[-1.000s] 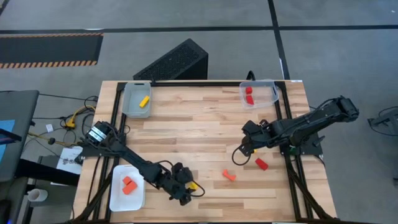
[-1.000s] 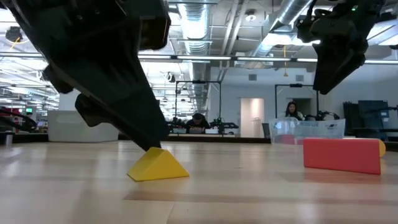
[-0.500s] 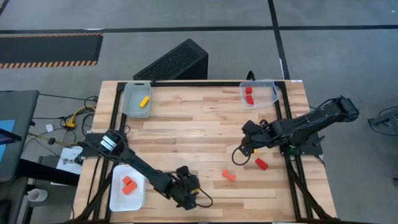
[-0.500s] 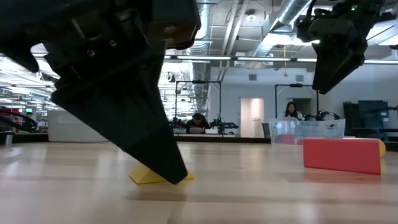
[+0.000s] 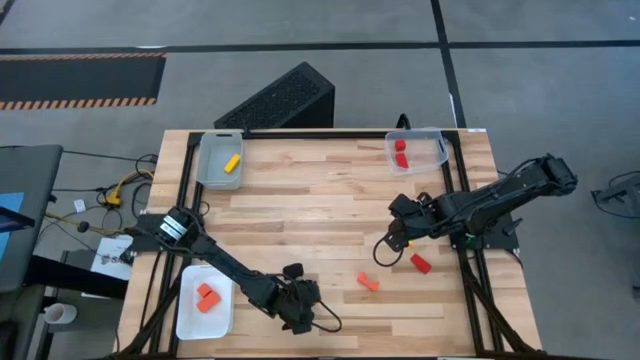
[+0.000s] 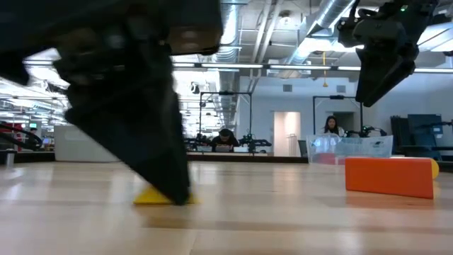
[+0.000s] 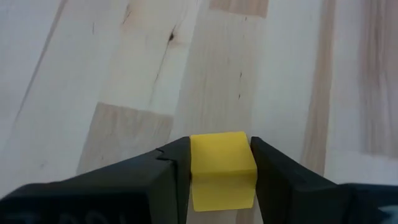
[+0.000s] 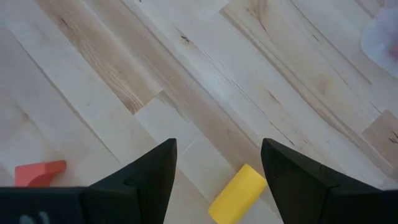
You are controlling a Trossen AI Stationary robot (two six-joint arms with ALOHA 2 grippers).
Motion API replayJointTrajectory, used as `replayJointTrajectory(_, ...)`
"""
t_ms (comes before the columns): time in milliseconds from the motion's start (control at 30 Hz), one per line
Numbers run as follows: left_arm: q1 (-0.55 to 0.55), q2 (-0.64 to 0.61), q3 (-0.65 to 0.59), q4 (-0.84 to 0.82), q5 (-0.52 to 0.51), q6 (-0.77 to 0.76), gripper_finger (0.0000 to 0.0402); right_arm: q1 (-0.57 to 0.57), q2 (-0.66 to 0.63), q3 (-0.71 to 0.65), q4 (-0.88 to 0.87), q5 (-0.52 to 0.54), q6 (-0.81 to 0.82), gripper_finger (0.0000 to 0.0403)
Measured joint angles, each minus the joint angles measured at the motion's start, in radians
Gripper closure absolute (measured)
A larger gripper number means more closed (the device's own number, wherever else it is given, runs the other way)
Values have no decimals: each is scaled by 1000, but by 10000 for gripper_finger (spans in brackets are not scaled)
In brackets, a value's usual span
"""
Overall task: Sort & place blocks by color
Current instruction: Put the bottom yellow block into the gray bin
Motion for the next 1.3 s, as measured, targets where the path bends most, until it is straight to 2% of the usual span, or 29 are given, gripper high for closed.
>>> replayJointTrajectory(133,11,-60,-10,-124,-9,74,301,0,0,0,1,2,0,143)
replayJointTrajectory(367,57,-224,-19,-315,-159,125,301,0,0,0,4,2,0,143)
replayJointTrajectory(567,111,-380,-89,-321,-180,224,301,0,0,0,35,21,-11,143)
replayJointTrajectory(767,234,-586,-220,-319,-191,305,301,0,0,0,48,29,-19,143)
replayJointTrajectory(900,388,-756,-335,-336,-184,356,301,0,0,0,49,29,-19,143)
replayJointTrajectory(1100,697,-1002,-478,-345,-97,447,301,0,0,0,58,44,-19,143)
replayJointTrajectory(1200,868,-1090,-527,-348,-56,492,301,0,0,0,71,44,-26,143)
replayJointTrajectory(1300,1032,-1129,-574,-364,-93,492,301,0,0,0,96,47,-37,143)
